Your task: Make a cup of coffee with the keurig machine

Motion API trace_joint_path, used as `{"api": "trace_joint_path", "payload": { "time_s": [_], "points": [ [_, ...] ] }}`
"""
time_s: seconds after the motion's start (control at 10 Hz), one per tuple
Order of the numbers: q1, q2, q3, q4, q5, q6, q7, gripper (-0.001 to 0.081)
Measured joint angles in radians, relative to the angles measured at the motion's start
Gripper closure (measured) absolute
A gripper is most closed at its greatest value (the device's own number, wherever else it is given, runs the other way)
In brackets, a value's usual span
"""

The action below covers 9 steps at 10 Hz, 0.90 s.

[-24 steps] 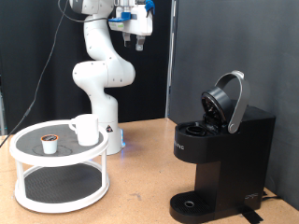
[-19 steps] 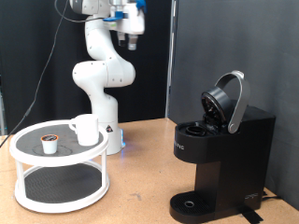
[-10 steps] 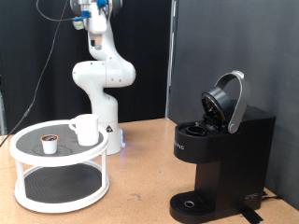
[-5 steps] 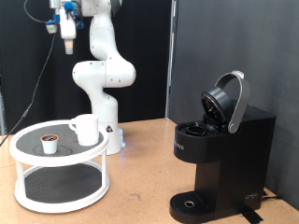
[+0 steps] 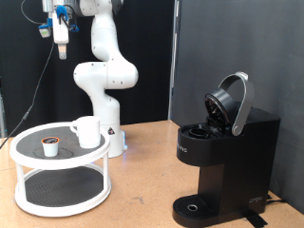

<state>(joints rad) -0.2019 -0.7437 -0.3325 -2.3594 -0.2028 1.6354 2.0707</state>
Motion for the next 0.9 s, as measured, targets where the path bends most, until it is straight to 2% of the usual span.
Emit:
{"api": "trace_joint_path", "payload": {
  "time_s": [0.2,0.9],
  "points": [
    [-0.002,0.015,-0.016,-0.039,-0.016,0.065,0.002,0.0072],
    [-0.019,0.169,-0.052,-0.169,-0.07,0.381,0.018,0.0072]
  ]
}}
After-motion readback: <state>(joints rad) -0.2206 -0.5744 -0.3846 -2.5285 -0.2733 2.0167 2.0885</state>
